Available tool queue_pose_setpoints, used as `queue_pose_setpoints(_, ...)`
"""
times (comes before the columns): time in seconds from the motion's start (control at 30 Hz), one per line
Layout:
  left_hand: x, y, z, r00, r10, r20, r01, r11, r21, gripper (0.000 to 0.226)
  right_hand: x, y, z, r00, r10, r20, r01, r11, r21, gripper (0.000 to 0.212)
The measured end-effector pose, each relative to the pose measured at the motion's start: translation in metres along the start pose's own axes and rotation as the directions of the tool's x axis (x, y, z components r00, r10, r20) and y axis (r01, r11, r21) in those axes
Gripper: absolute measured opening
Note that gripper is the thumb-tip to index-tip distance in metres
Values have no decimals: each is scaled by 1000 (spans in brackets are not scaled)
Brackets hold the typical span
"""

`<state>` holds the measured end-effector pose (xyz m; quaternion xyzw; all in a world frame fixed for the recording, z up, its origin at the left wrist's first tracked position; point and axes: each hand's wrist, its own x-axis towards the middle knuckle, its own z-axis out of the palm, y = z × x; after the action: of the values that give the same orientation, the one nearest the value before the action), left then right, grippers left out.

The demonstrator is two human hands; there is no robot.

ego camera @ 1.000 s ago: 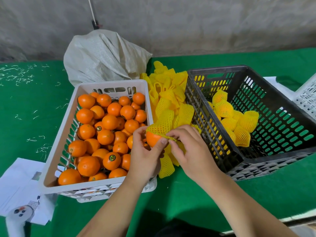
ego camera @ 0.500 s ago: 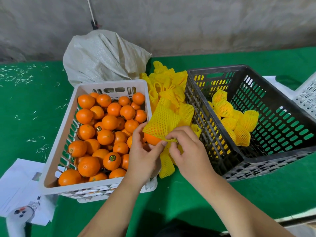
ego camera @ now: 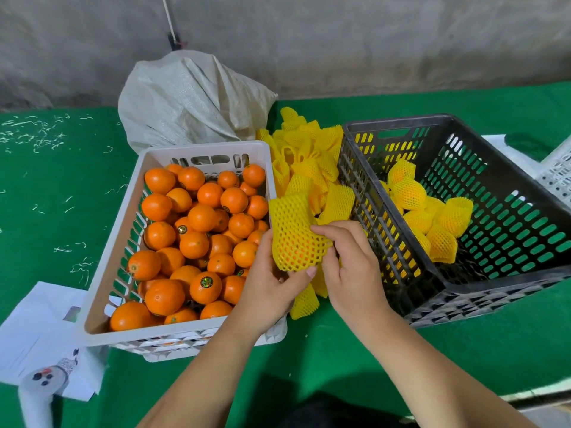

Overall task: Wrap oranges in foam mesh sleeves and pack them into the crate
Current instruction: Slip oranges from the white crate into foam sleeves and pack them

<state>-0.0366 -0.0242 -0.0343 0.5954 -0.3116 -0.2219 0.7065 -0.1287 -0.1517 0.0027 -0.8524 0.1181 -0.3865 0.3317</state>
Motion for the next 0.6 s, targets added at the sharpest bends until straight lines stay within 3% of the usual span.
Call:
queue_pose_setpoints(0.2,2,-1,-1,967,26,-252,-18,999,37,54,-12,-1,5,991,-132,32,135,987,-93,22)
queue_pose_setpoints(0.33,0,2,2,983,62,-173,-41,992,123,48,-13,-8,15,995,75,59,-78,996,39,35)
queue_pose_setpoints(0.43,2,1,1,997,14,-81,-2,989,150,62,-6,-1,8,985,149,90,-157,983,96,52)
queue_pose_setpoints(0.6,2,0,5,990,93,-109,-62,963,264,79,-3,14,-5,967,211,139,-229,966,124,42)
